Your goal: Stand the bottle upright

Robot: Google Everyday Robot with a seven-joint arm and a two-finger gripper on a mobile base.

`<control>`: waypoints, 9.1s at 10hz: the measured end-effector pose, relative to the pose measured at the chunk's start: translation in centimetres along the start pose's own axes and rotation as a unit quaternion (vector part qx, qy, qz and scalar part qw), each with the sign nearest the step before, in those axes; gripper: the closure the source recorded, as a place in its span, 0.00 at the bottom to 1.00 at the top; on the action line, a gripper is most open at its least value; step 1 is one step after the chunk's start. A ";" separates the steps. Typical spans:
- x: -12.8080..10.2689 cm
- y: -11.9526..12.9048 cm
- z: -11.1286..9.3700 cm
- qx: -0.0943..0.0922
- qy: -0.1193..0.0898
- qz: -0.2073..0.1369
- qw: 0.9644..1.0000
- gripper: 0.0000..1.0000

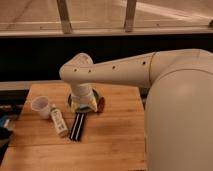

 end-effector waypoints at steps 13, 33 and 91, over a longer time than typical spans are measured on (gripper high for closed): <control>0.0 0.0 0.1 0.000 0.001 0.000 1.000 0.35; -4.8 8.2 -6.2 -0.055 -0.178 -0.252 0.950 0.35; -9.7 20.4 15.7 -0.036 0.019 -0.352 0.935 0.35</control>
